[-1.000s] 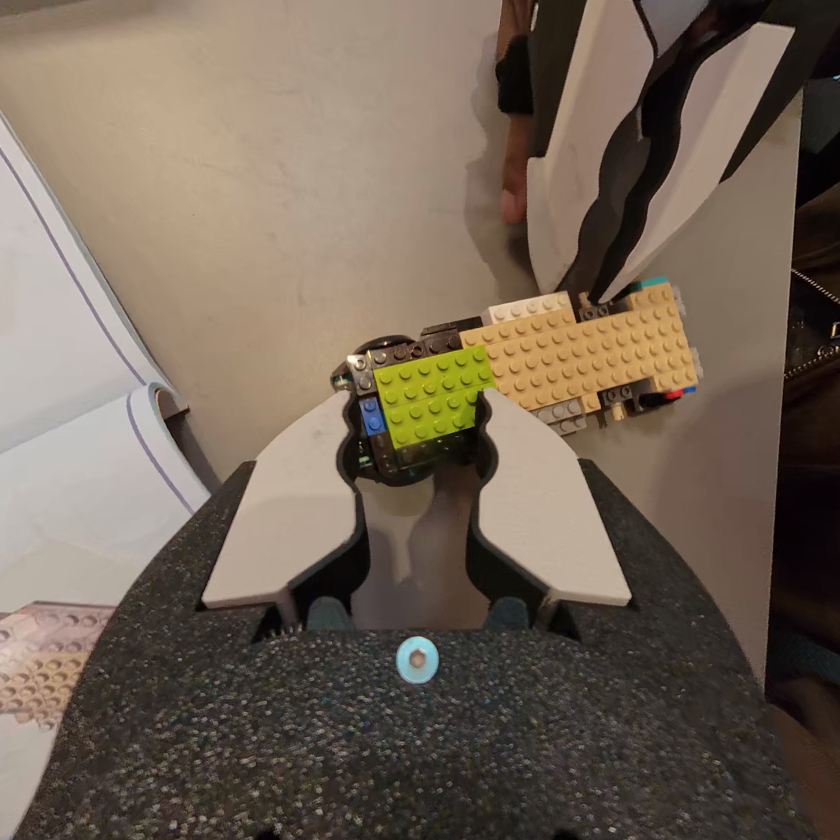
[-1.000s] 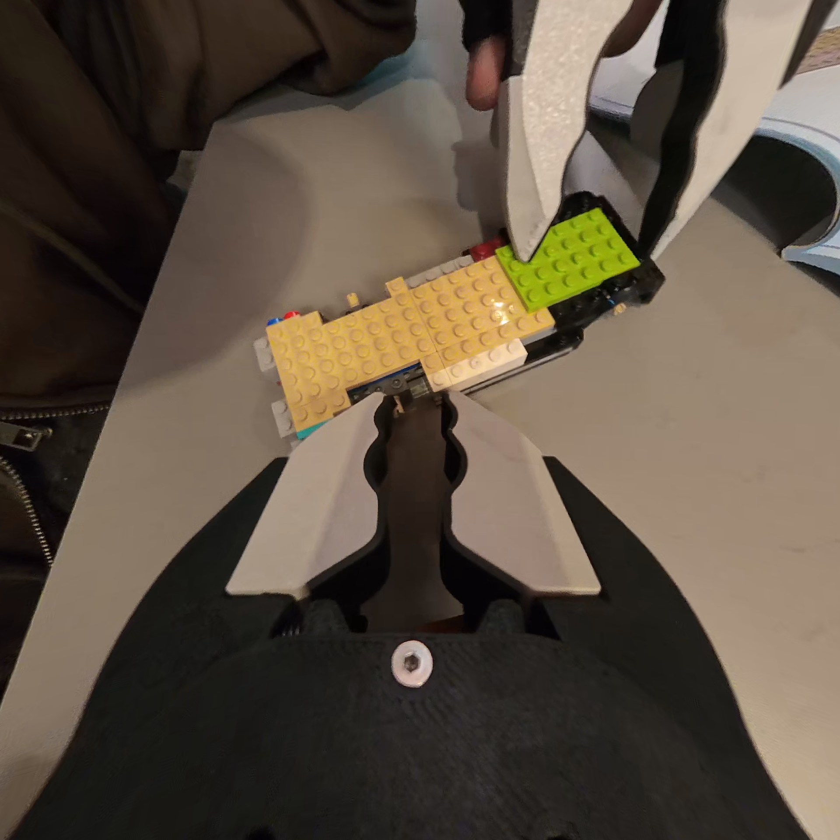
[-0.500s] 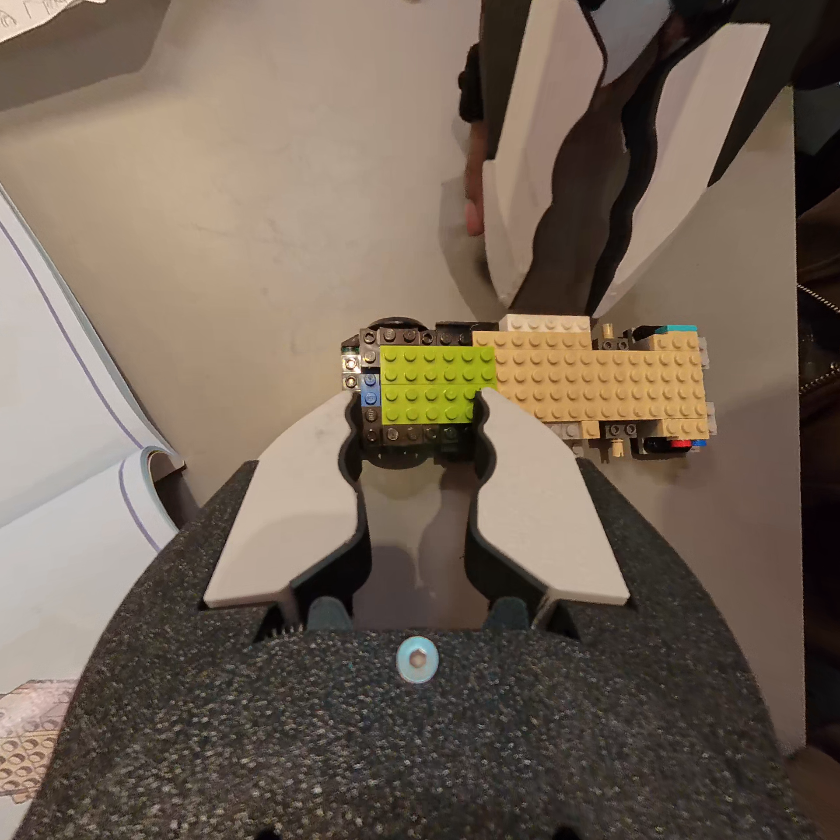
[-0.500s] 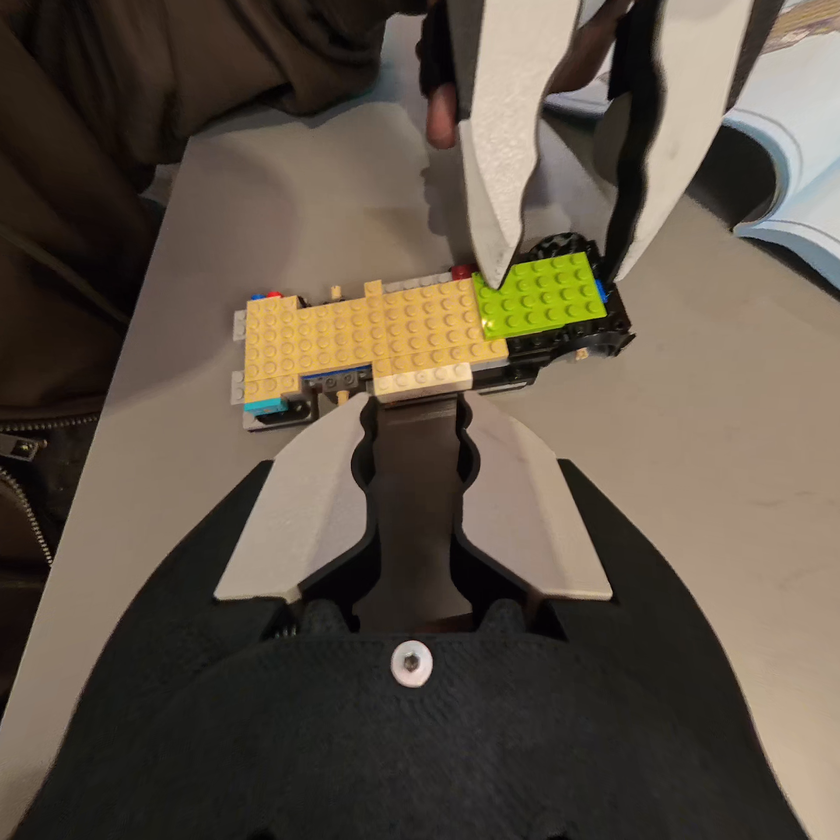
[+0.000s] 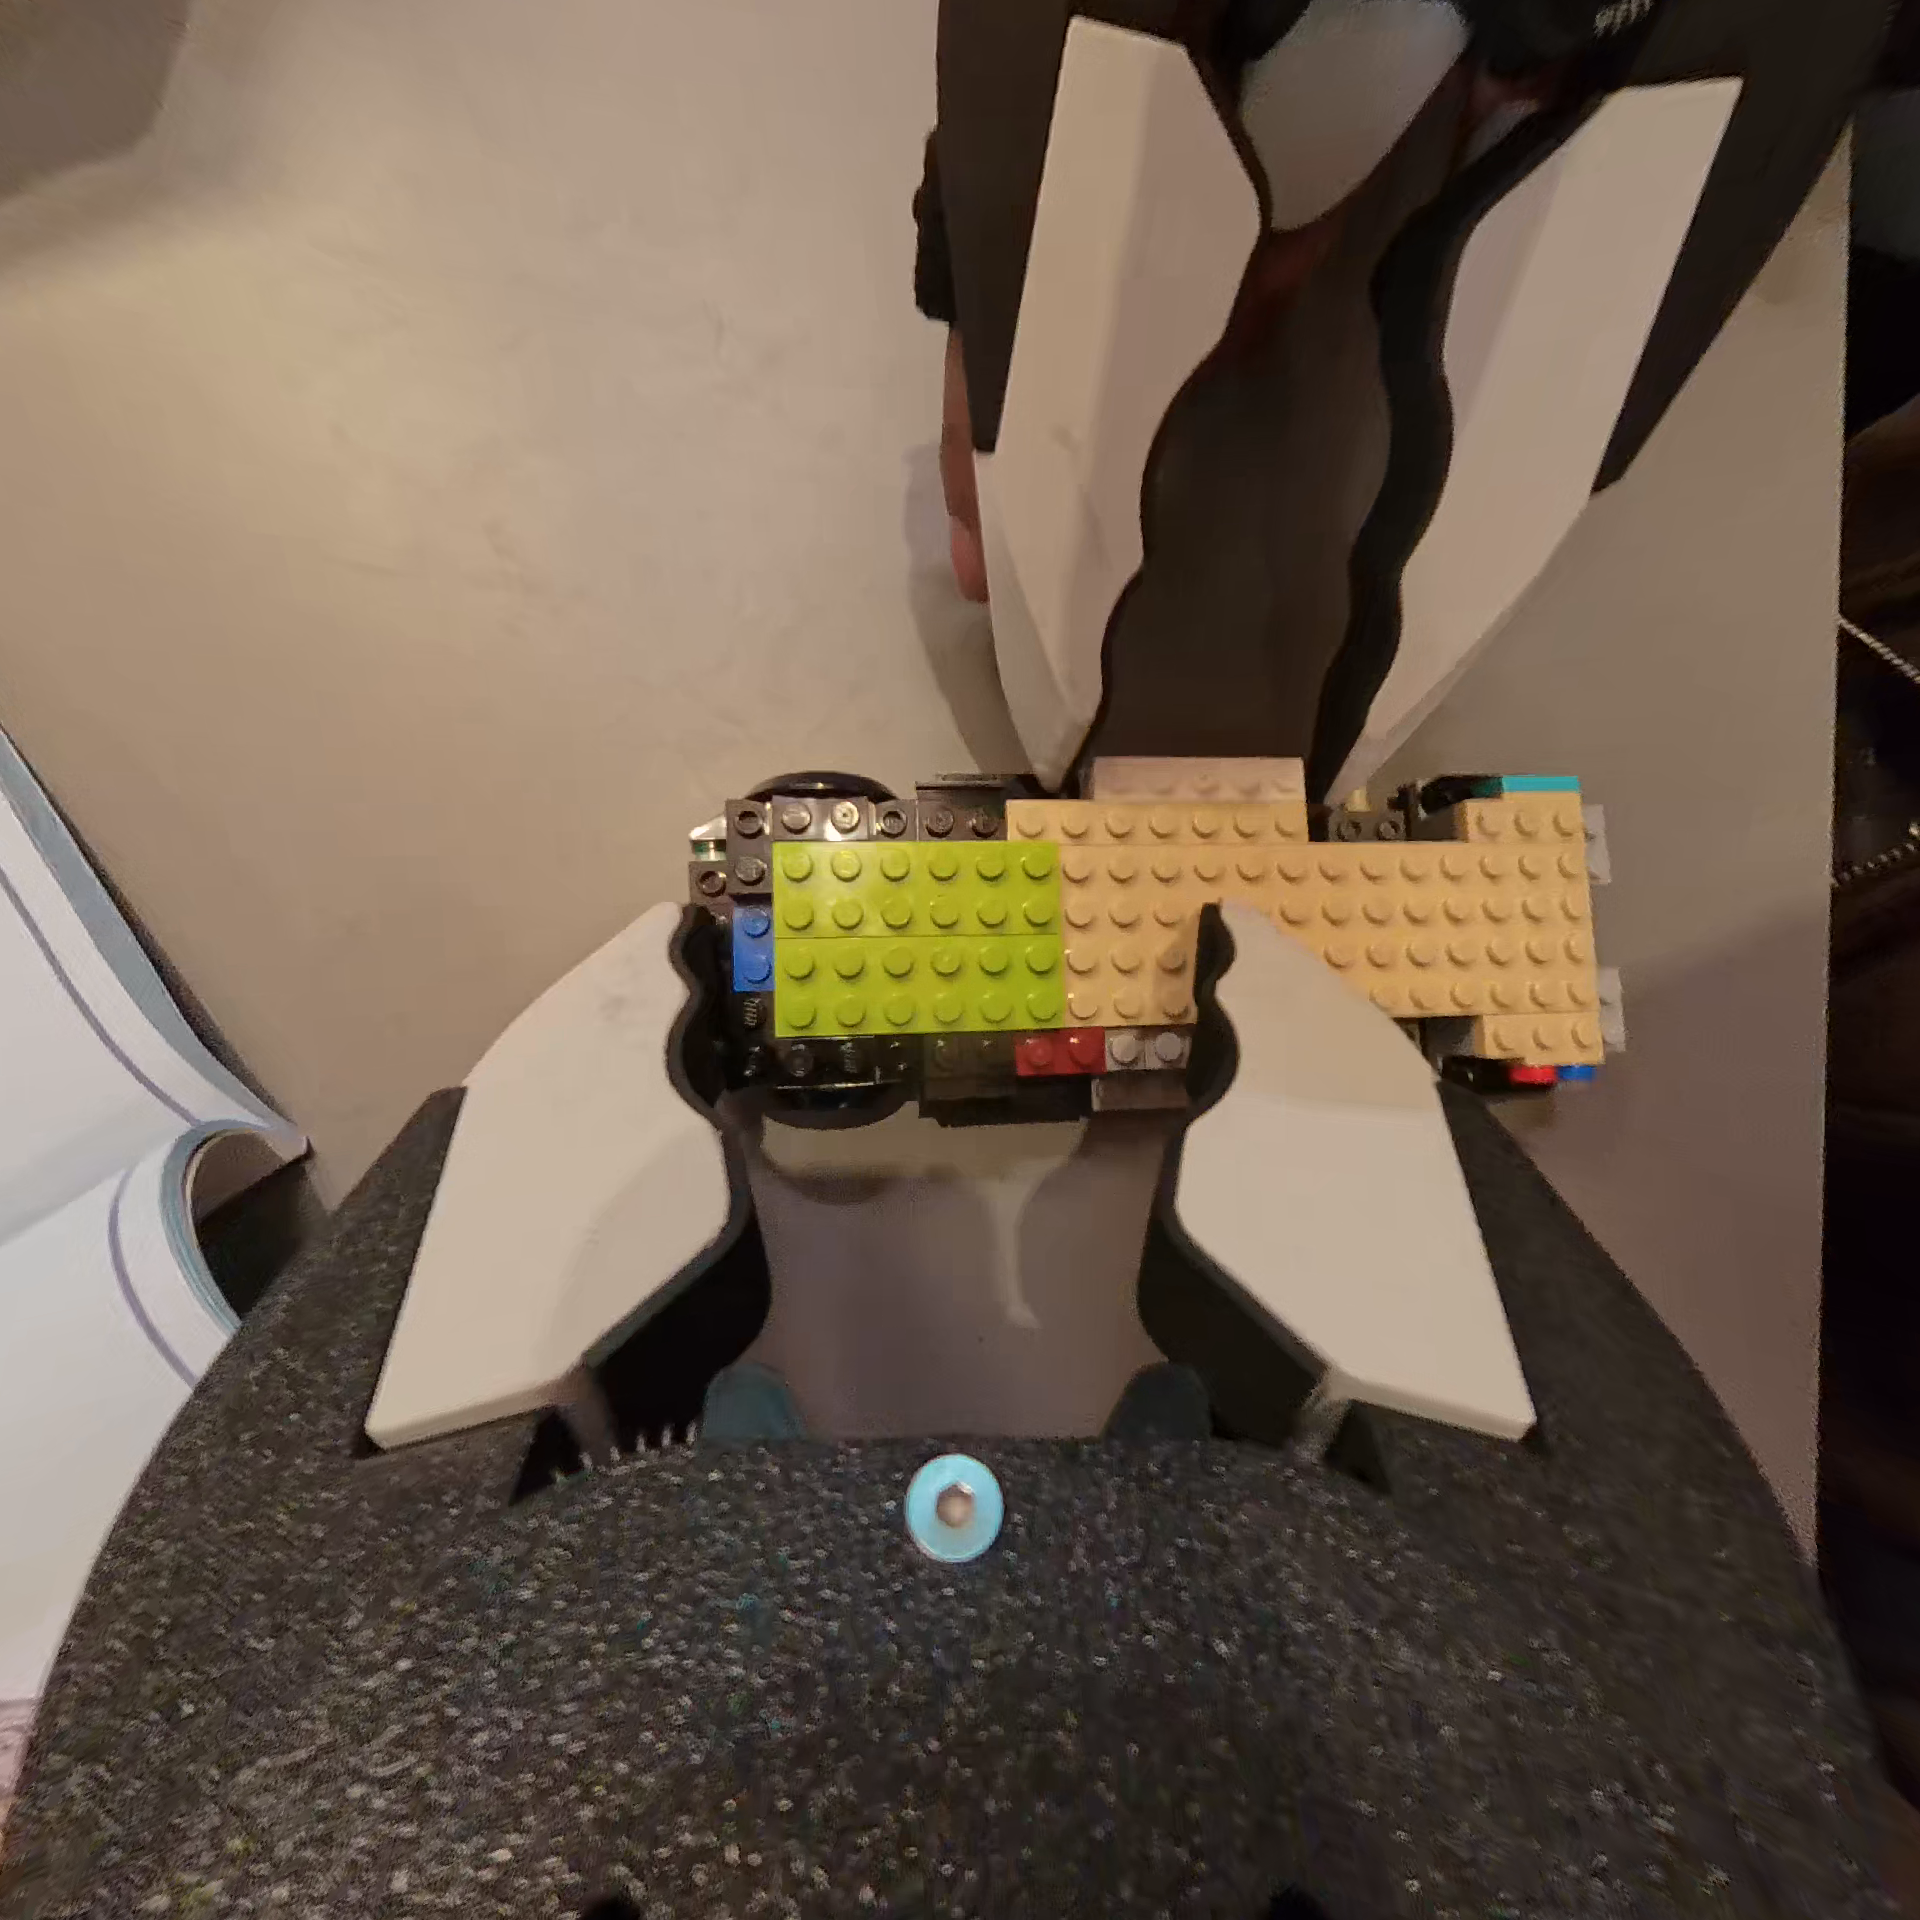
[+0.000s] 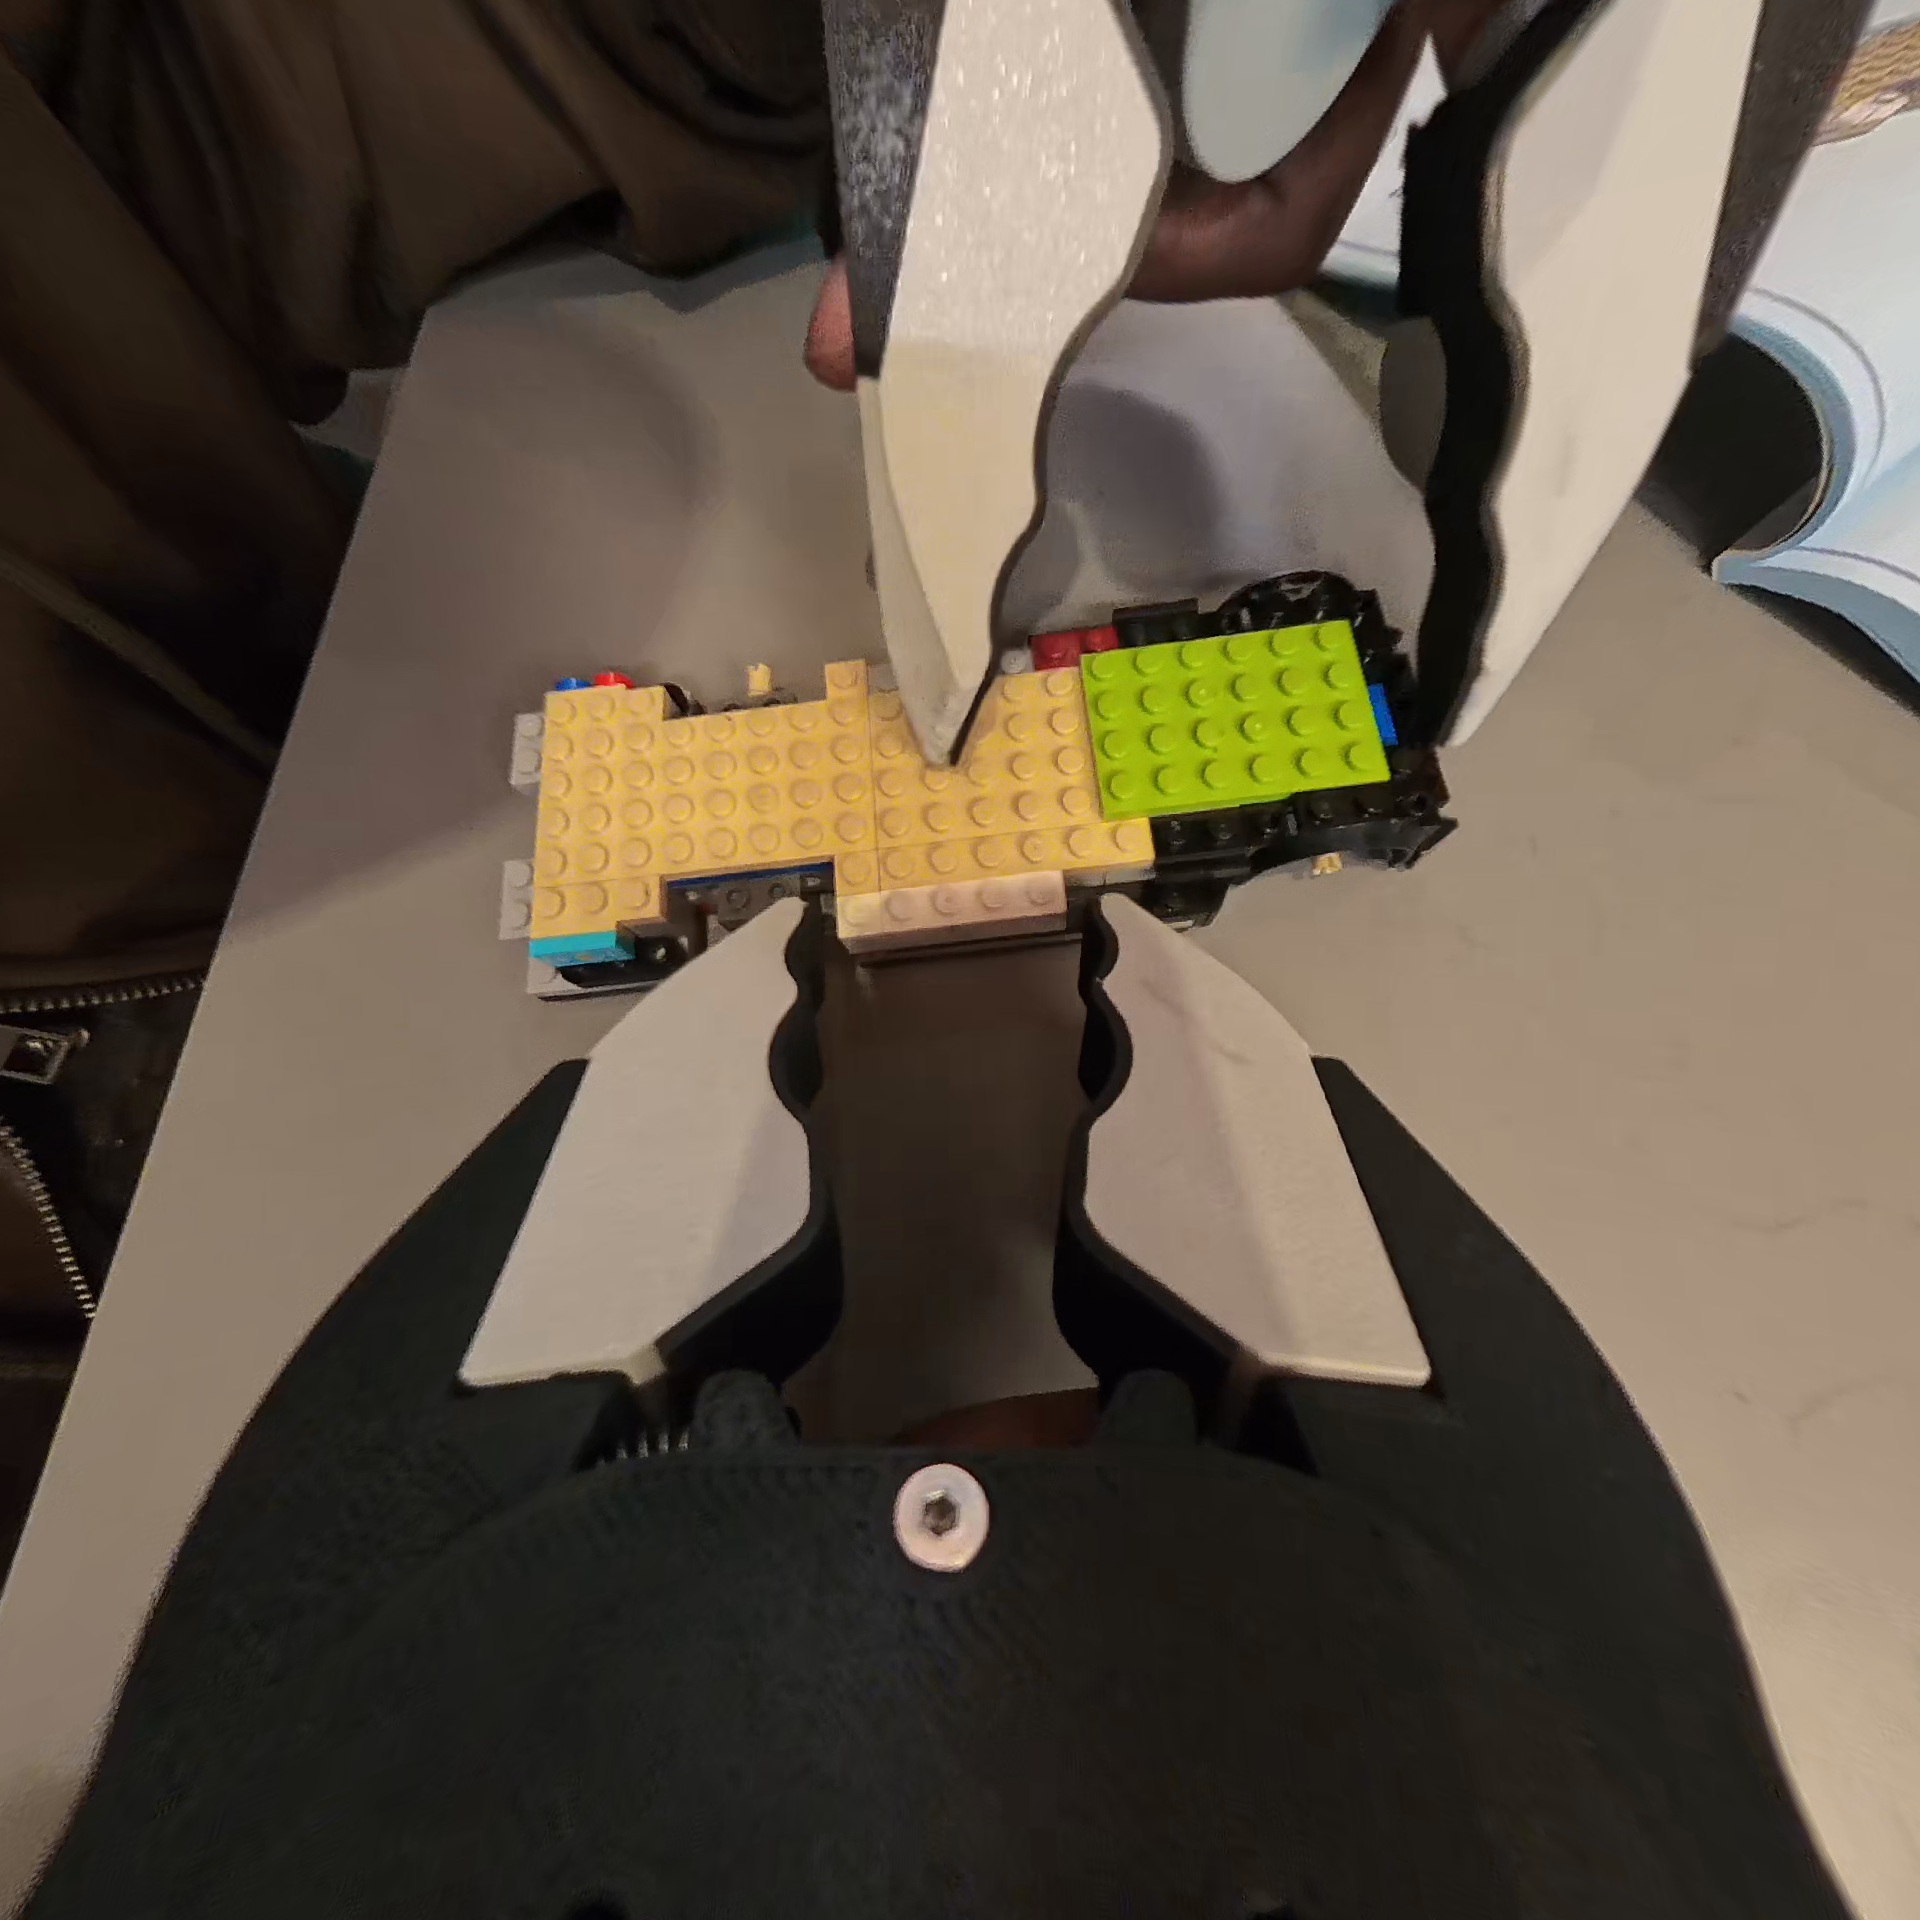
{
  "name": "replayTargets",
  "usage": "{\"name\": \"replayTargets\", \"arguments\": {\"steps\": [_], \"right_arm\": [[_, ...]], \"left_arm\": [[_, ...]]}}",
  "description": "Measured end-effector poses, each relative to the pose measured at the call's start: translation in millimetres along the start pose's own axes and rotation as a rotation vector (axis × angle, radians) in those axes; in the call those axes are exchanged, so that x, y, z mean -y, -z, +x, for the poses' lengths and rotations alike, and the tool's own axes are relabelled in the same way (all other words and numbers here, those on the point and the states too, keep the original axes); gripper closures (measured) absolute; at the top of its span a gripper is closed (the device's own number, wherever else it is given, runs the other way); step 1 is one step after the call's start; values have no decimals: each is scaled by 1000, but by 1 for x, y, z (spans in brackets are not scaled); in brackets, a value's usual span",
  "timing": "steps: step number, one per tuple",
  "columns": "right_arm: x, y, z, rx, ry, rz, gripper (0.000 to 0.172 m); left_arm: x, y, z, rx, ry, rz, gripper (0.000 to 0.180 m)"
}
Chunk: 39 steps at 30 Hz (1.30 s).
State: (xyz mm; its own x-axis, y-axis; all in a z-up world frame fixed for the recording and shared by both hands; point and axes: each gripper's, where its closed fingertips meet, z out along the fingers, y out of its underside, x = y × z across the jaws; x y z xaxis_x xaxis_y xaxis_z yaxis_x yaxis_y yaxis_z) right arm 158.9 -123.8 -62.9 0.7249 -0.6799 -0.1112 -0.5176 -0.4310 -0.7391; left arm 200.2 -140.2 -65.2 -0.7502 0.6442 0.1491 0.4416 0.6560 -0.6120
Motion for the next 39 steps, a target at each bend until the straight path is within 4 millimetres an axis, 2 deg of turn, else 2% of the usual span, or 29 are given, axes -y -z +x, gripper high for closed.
{"name": "replayTargets", "arguments": {"steps": [4, 7, 13, 30, 32, 39], "right_arm": [[1, -2, -1, 5, 7, -6, 129], [1, -2, -1, 5, 4, -7, 129], [-2, -2, -2, -4, 27, -26, 130], [1, 6, -1, -132, 154, 38, 130], [0, 7, -4, -106, 152, 51, 130], [2, 16, -4, -63, 113, 103, 130]], "left_arm": [[3, -3, 1, 12, 10, 5, 87], [1, -6, -1, 27, 35, -15, 73], [1, -11, -1, 10, 81, -9, 67], [3, -12, -1, 6, 77, 24, 68], [4, -12, -1, -1, 79, 30, 73], [4, -9, 1, -39, 104, 44, 75]]}}
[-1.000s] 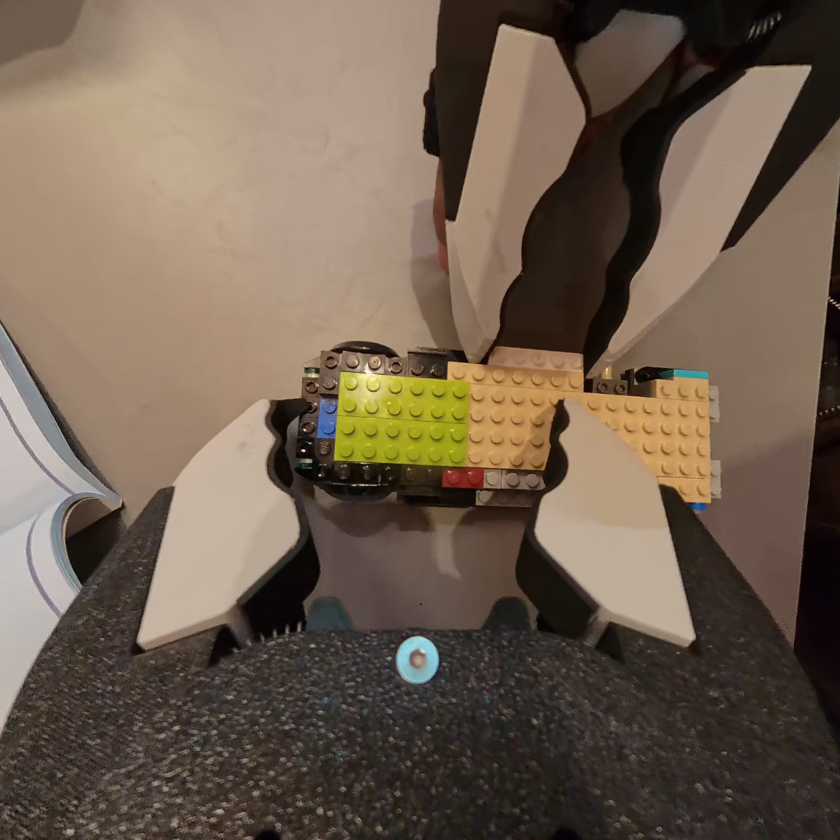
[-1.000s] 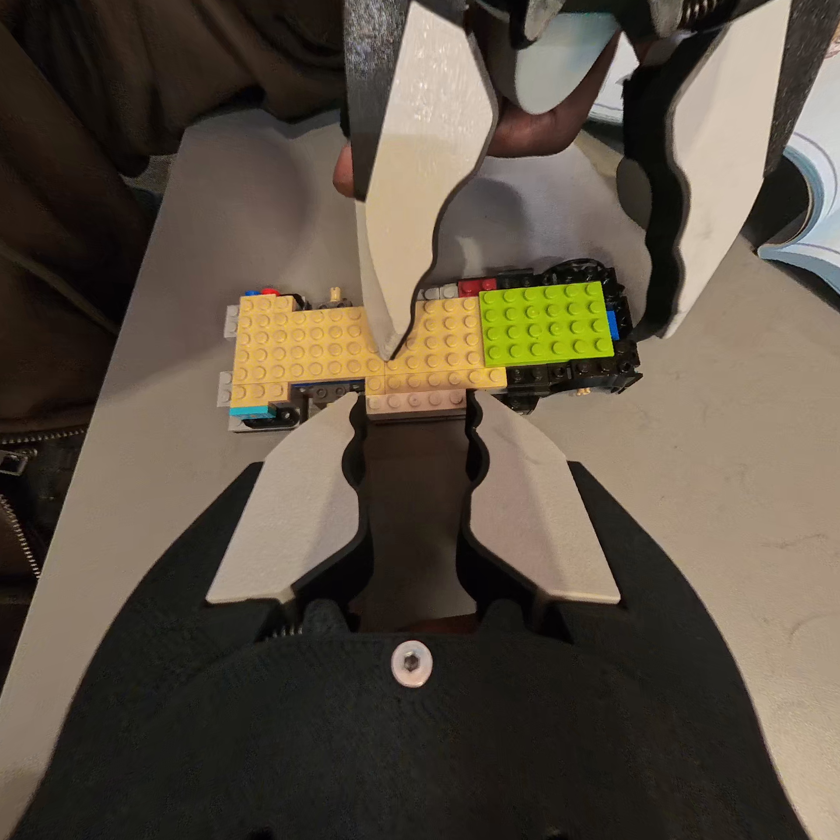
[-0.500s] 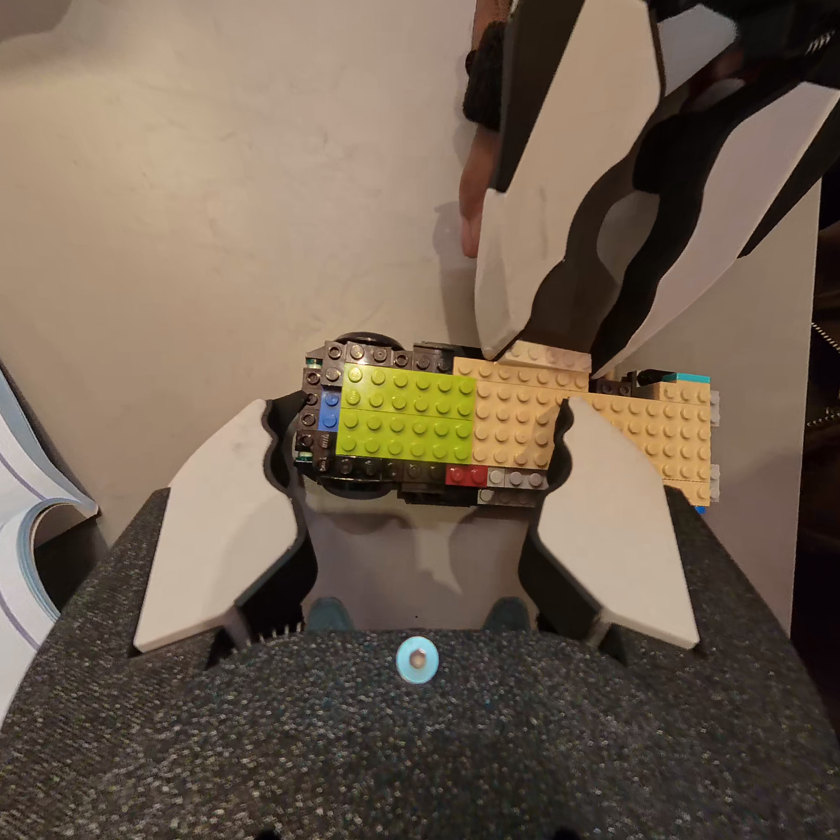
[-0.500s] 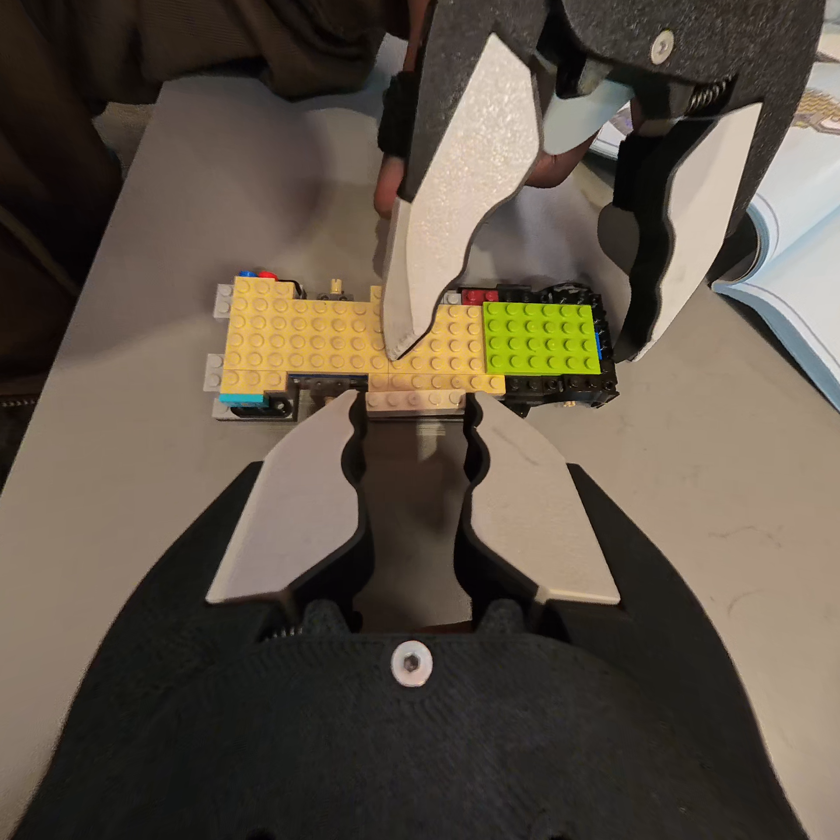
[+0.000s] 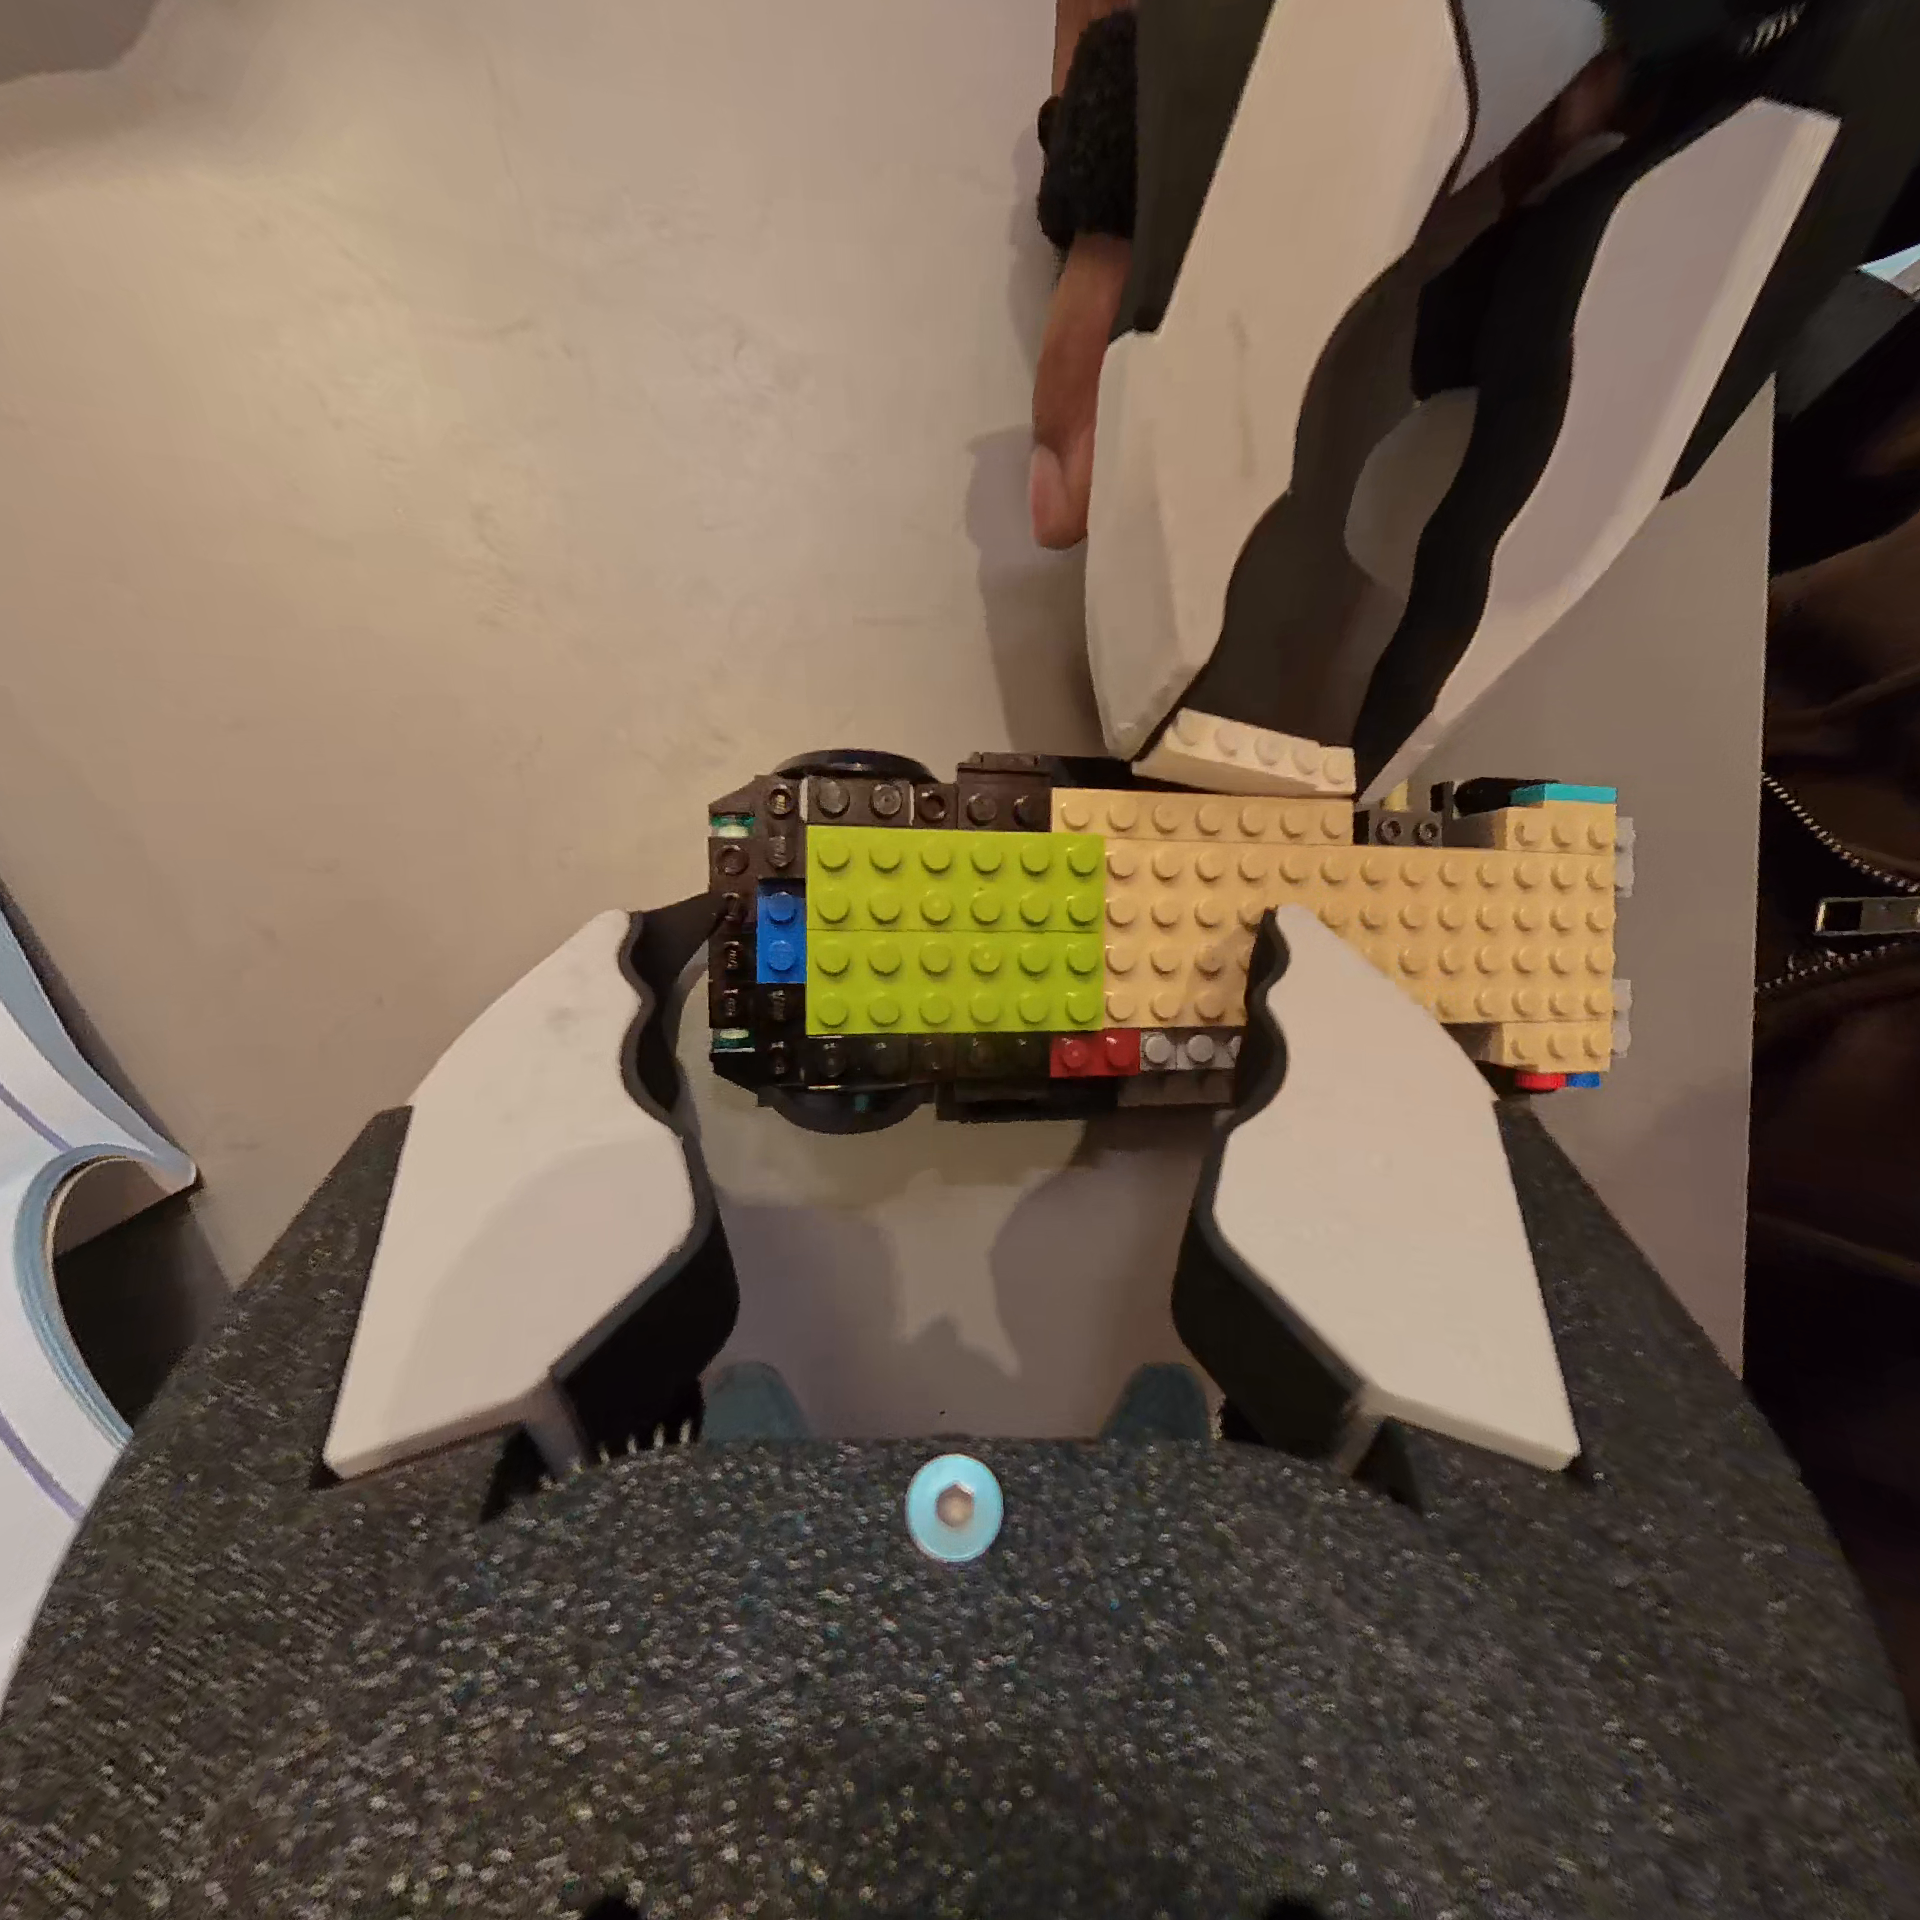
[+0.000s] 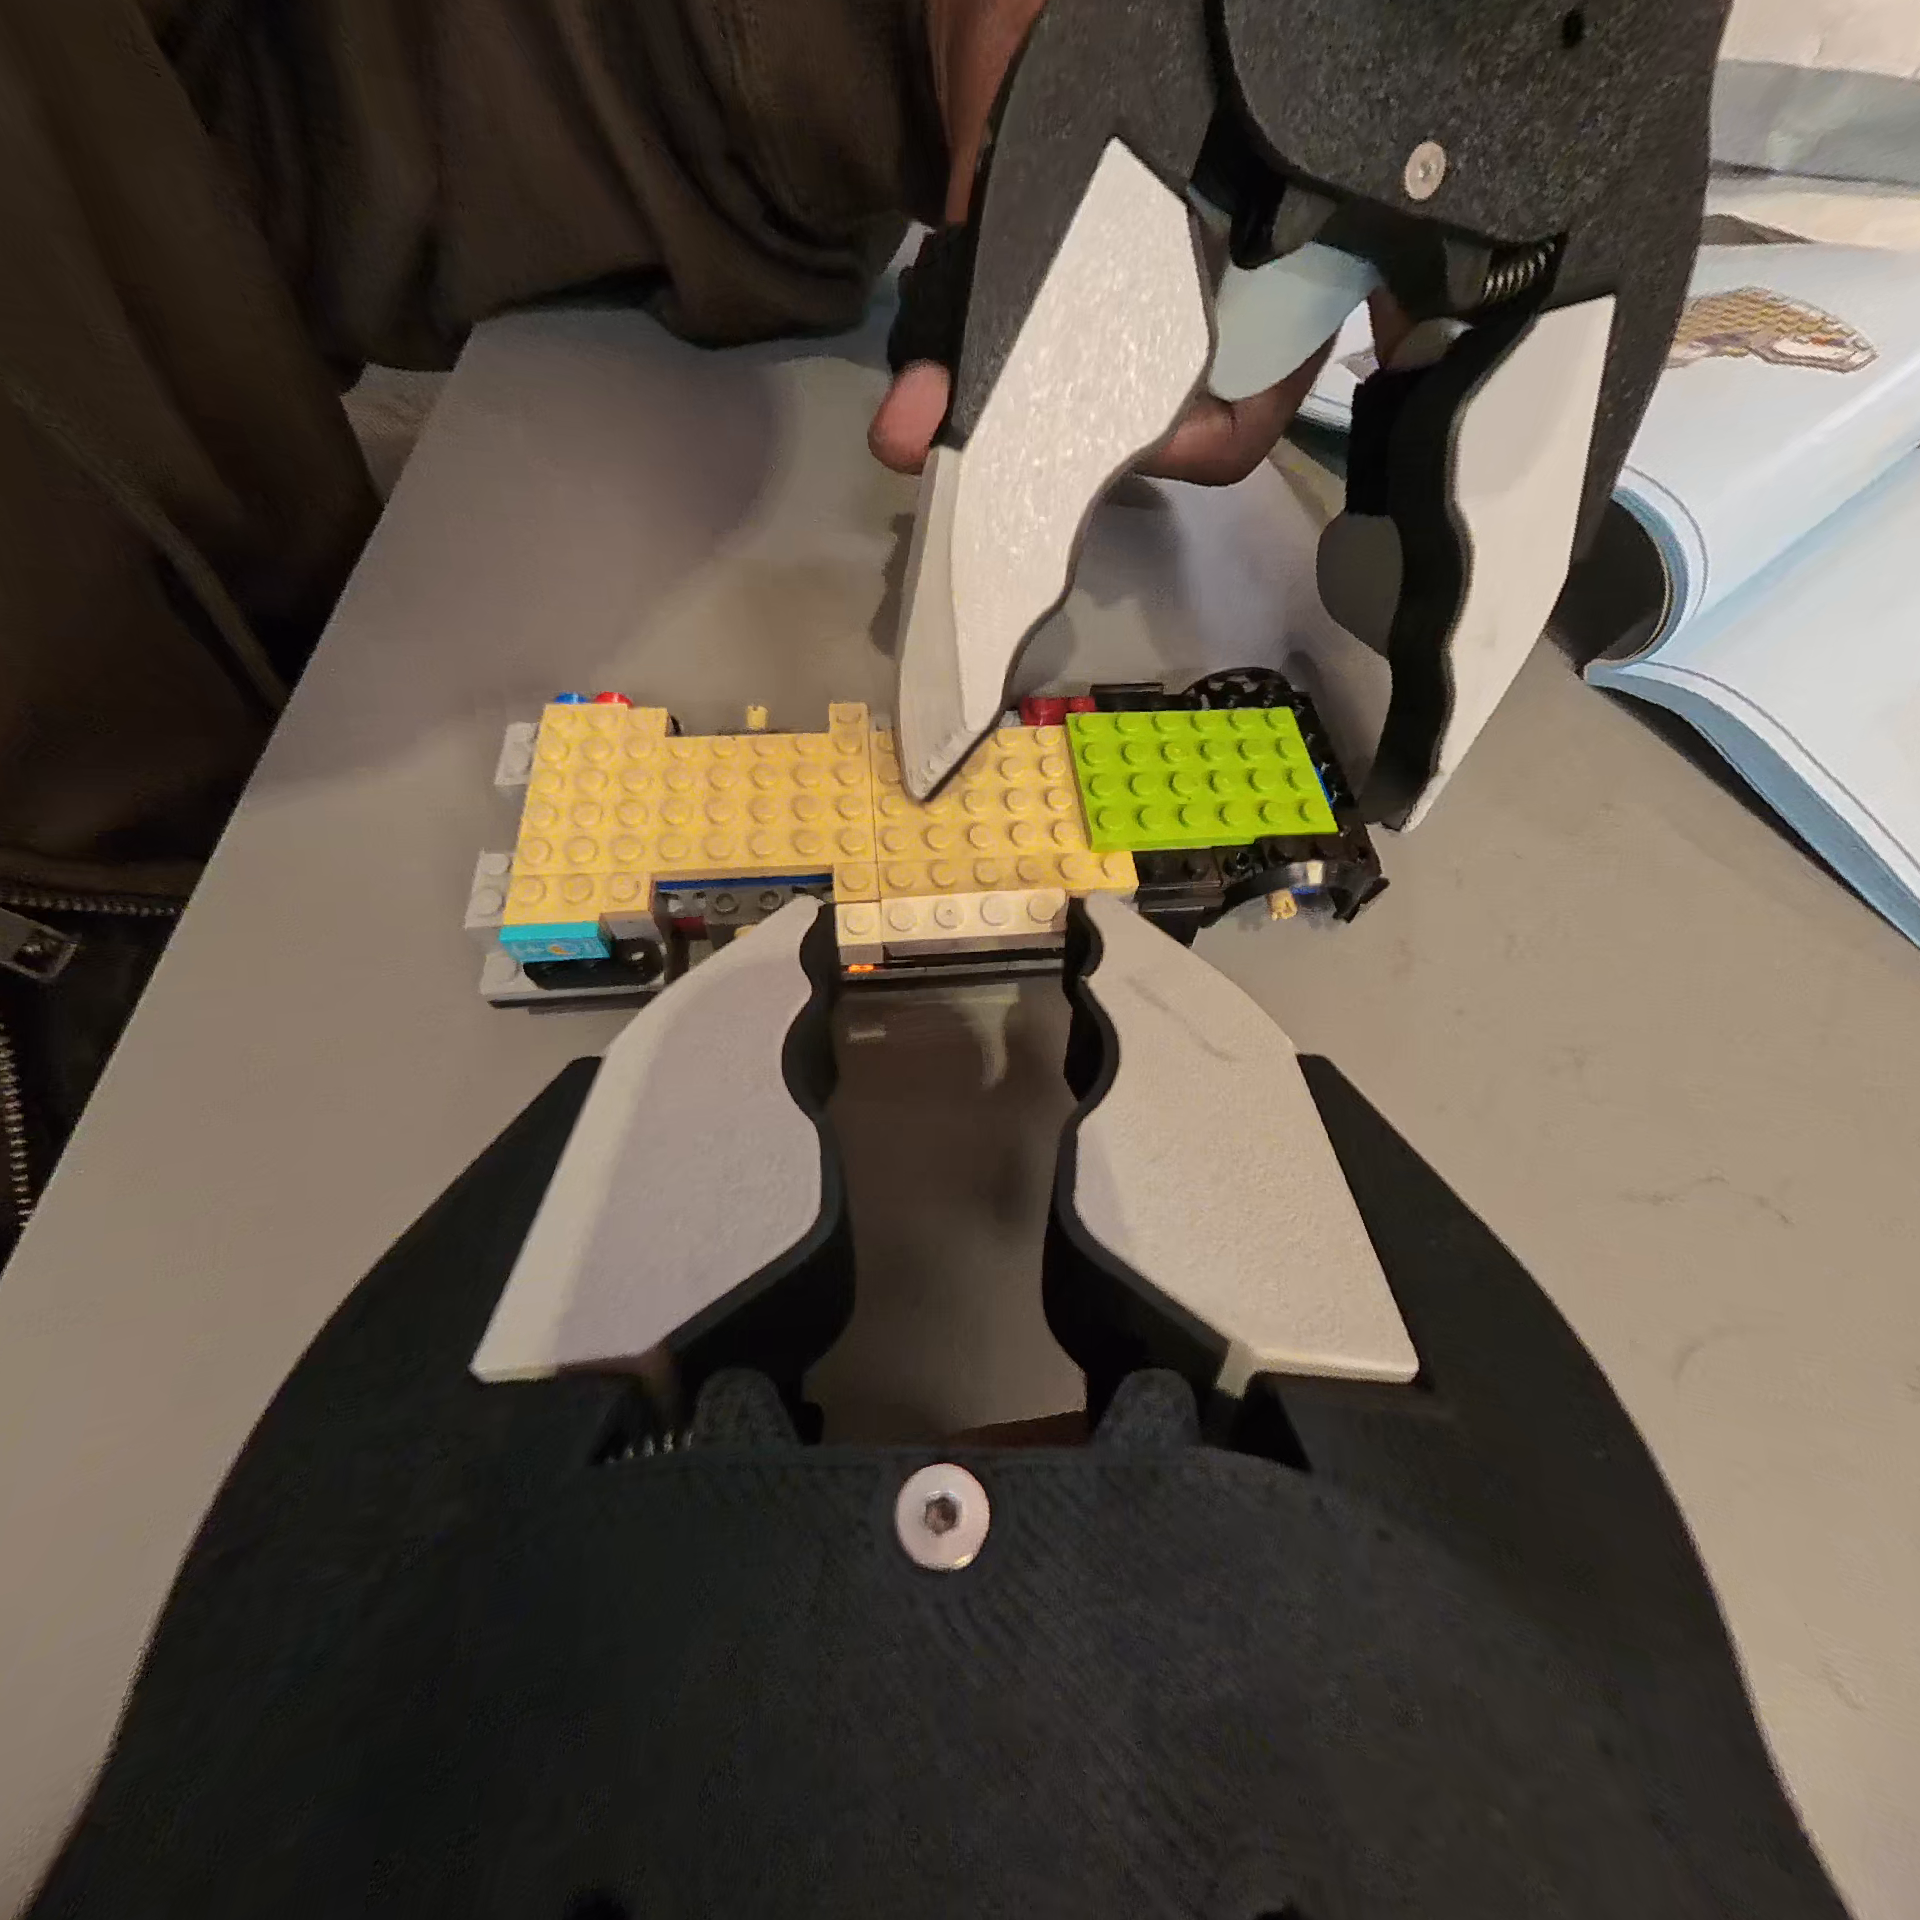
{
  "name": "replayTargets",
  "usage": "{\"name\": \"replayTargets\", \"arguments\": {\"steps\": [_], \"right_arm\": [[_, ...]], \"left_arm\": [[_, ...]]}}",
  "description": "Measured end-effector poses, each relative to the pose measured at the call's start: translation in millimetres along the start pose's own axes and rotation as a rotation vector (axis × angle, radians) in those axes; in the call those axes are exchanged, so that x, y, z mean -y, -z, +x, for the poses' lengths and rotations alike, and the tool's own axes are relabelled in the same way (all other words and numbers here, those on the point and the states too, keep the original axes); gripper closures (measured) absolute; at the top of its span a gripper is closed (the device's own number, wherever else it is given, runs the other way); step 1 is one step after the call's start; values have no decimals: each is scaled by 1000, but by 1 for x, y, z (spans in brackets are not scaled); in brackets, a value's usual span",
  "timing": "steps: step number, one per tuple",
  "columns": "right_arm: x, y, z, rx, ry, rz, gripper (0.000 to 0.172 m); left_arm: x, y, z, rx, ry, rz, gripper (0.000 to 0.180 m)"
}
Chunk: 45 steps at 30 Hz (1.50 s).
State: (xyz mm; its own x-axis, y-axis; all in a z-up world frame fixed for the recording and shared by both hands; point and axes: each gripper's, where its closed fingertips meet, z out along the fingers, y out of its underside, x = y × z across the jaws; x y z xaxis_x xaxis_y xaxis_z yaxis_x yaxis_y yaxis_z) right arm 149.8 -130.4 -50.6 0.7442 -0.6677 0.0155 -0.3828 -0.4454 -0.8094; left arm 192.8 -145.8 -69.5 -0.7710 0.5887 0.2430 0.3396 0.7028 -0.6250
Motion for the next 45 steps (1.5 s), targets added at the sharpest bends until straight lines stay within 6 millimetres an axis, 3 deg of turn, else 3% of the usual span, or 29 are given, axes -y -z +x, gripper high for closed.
{"name": "replayTargets", "arguments": {"steps": [5, 12, 16, 24, 32, 39, 45], "right_arm": [[-4, 7, 3, 12, -32, 4, 130], [5, 23, 10, 33, -103, 122, 130], [13, 27, 15, 21, -126, 183, 130], [27, 36, 32, -41, -213, 310, 130], [41, 41, 41, -121, -255, 410, 130], [35, 40, 35, -173, -315, 395, 130], [26, 49, 21, -200, -405, 402, 130]], "left_arm": [[-1, -1, -1, 16, -8, -8, 76], [-3, 1, -1, 16, -12, -22, 78], [11, 12, 3, -22, 0, 64, 85], [43, 29, 35, -189, -83, 260, 120], [52, 20, 49, -257, -70, 283, 140], [56, 15, 52, -269, -67, 300, 171], [59, 6, 65, -323, -91, 300, 173]]}}
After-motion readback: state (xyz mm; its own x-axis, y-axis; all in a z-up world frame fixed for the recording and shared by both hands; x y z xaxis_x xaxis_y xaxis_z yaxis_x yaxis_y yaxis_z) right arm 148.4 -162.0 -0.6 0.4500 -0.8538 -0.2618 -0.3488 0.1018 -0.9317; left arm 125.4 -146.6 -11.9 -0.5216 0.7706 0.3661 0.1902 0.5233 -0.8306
